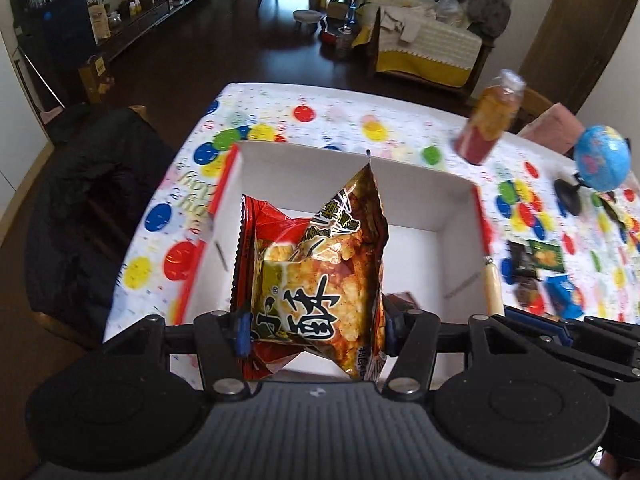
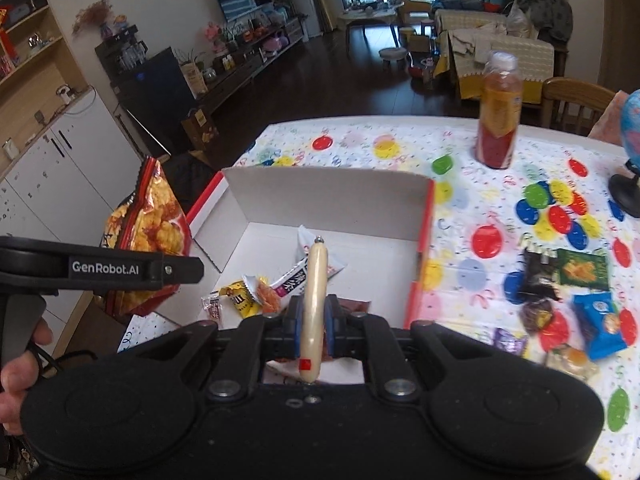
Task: Organize snacks
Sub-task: 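Lower both snacks into the box and open both tools to release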
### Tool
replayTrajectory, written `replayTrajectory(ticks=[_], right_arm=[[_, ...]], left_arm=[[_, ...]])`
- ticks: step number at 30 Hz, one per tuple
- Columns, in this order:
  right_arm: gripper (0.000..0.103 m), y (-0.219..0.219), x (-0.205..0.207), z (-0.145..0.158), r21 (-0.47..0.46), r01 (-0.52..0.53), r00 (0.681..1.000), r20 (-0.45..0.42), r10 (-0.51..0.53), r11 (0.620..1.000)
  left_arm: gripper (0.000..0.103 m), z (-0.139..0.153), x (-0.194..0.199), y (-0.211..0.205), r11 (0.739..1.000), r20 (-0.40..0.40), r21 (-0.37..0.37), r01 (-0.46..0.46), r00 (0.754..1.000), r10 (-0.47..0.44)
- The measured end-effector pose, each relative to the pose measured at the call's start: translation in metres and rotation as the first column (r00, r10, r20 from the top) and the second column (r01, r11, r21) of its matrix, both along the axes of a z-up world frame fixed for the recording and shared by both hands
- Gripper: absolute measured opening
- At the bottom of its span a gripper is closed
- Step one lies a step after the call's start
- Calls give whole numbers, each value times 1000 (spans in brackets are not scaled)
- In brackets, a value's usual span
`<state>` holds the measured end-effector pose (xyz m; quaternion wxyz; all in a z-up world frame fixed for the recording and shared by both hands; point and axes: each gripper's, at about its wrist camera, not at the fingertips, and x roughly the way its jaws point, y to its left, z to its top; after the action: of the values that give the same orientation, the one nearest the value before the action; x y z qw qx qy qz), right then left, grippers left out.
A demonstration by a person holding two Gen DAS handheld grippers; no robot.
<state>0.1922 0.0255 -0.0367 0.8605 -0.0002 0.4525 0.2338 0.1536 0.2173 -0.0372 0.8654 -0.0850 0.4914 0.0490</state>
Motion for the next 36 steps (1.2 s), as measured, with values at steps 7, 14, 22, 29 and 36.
replayTrajectory(ticks=[7,14,22,29,36], right_arm=[[9,24,24,-34,-39,13,998,-58,-16,999],[9,39,36,-57,-49,13,994,-105,-18,999],[13,44,37,-70,-56,11,990,-139,-19,998],[22,42,38,-75,-66,15,989,-145,-25,998],[48,36,31,-69,-46,22,990,-136,-28,999]], left_arm=[[56,-27,32,12,998,-63,35,54,997,-52],[56,-58,53,11,994,-115,56,95,989,-88],[58,-83,55,7,993,-168,47,109,981,-100],[60,-92,51,10,994,-176,38,98,980,-90],[72,-88,43,14,997,-157,20,70,985,-66]])
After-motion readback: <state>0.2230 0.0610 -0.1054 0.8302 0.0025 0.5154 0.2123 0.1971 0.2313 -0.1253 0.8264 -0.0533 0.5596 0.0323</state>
